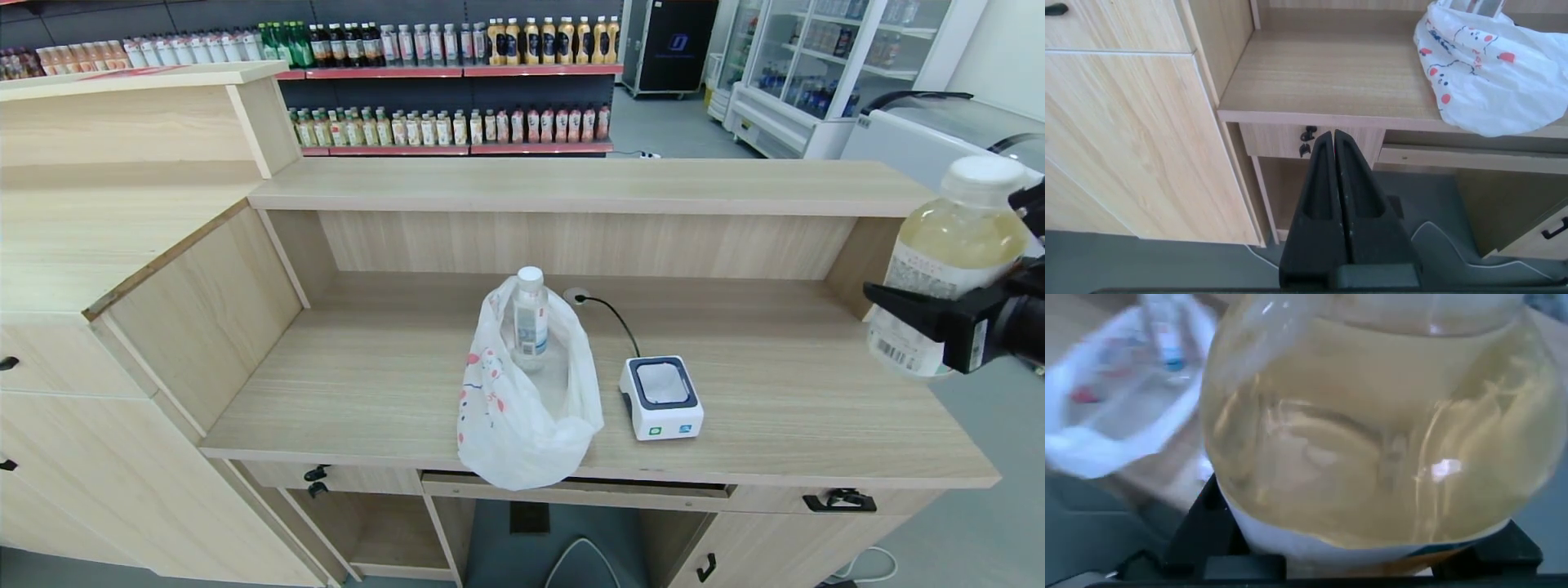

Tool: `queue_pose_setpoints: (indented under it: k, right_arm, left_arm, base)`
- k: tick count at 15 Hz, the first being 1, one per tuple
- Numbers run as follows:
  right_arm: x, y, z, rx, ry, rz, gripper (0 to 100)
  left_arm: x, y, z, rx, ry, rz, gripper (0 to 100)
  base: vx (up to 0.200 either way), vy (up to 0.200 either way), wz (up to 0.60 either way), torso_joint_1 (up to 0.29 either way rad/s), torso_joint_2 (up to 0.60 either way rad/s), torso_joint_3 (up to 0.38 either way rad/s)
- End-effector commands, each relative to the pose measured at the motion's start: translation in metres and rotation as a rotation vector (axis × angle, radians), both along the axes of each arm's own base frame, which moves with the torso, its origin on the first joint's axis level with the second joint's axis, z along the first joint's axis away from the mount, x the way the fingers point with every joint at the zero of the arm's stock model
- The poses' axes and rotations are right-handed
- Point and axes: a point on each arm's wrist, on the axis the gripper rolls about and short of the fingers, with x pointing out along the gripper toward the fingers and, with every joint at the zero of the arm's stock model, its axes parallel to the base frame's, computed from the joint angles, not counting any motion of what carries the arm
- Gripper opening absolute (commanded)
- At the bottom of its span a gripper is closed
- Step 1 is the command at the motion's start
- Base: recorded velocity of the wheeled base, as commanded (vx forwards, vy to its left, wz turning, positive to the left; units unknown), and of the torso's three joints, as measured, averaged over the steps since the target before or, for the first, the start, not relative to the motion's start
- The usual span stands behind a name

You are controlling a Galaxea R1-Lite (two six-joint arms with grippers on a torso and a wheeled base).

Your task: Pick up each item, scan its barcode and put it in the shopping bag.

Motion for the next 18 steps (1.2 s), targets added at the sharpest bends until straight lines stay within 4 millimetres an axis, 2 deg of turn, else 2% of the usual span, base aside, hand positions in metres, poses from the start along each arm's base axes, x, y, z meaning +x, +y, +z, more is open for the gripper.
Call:
queue_pose_setpoints:
  k: [1,3,6,9,11,13,15,18]
  right_arm:
    - [0.025,-0.012,-0.021,-0.027,0.041,-0.083,0]
    - [0.034,-0.015,-0.024,-0.045,-0.020,-0.097,0]
    - [0.044,-0.028,-0.031,-0.204,-0.041,-0.115,0]
    - [0.050,-0.046,-0.048,-0.384,-0.013,-0.060,0]
    - [0.058,-0.051,-0.052,-0.425,-0.047,-0.023,0]
    - [0.068,-0.057,-0.059,-0.507,-0.115,0.096,0]
    - [0.075,-0.062,-0.066,-0.532,-0.155,0.242,0]
    - [0.080,-0.080,-0.082,-0.638,-0.183,0.354,0]
  left_arm:
    - [0.000,0.000,0.000,0.000,0.000,0.001,0]
    - [0.000,0.000,0.000,0.000,0.000,0.001,0]
    - [0.000,0.000,0.000,0.000,0.000,0.001,0]
    - [0.000,0.000,0.000,0.000,0.000,0.001,0]
    - [0.000,0.000,0.000,0.000,0.000,0.001,0]
    - [0.000,0.000,0.000,0.000,0.000,0.001,0]
    - [0.000,0.000,0.000,0.000,0.000,0.001,0]
    - [0.000,0.000,0.000,0.000,0.000,0.001,0]
  base:
    - [0.000,0.000,0.00,0.000,0.00,0.000]
    - [0.000,0.000,0.00,0.000,0.00,0.000]
    - [0.000,0.000,0.00,0.000,0.00,0.000]
    - [0.000,0.000,0.60,0.002,0.01,0.002]
    - [0.000,0.000,0.60,0.000,0.00,0.007]
    - [0.000,0.000,0.60,0.002,0.00,0.002]
    - [0.000,0.000,0.00,0.000,0.00,0.000]
    - [0.000,0.000,0.00,0.000,0.00,0.000]
